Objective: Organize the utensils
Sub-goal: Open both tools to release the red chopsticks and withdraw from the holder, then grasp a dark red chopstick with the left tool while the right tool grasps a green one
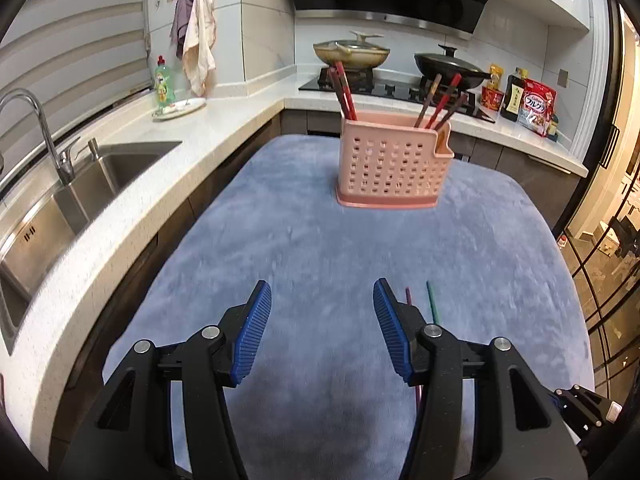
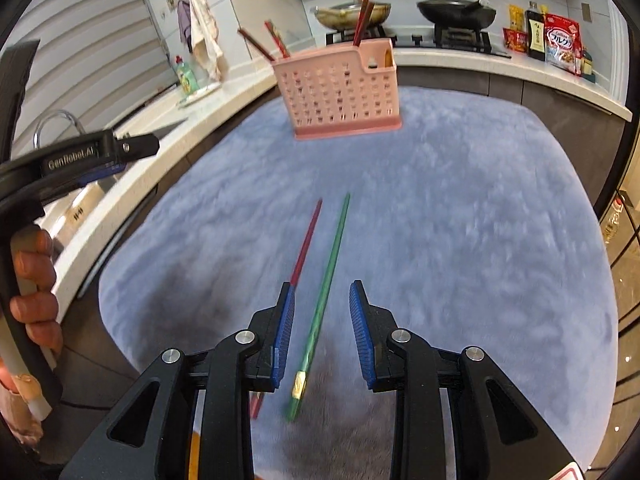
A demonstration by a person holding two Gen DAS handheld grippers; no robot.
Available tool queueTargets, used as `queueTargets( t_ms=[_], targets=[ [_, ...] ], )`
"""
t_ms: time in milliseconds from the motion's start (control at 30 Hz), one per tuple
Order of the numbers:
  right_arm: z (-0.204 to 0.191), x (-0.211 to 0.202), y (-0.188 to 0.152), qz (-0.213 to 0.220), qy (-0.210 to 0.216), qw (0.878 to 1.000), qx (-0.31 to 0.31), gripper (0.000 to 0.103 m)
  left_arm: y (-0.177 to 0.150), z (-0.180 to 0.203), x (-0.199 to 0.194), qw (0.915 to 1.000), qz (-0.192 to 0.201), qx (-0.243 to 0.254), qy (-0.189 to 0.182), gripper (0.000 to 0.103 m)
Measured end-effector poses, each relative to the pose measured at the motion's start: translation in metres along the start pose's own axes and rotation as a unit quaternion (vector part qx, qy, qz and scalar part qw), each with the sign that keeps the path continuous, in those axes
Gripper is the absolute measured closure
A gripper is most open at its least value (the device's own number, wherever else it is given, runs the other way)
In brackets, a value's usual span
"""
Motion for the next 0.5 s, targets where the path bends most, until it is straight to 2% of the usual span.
queueTargets(
  t_ms=[300,500],
  targets=[
    [-0.012,0.015,-0.048,-0.047,0.001,0.999,-0.017,0.075,-0.053,-0.003,0.006,0.9988,-0.049,0.000,-0.001,0.052],
    [-0.019,0.020,-0.057,-0.055,0.002,0.998,-0.027,0.075,-0.071,-0.005,0.009,0.9976,-0.068,-0.003,0.000,0.052]
  ],
)
Point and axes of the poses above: each gripper's, at about its wrist camera, not at the fingertips, and x roughly the way its jaws point, z to its right, y to its top, the point moved 3 cm from there along x, roughly the way its jaws point, and after that the axes turned 3 degrees about z, right-handed, at the moved point
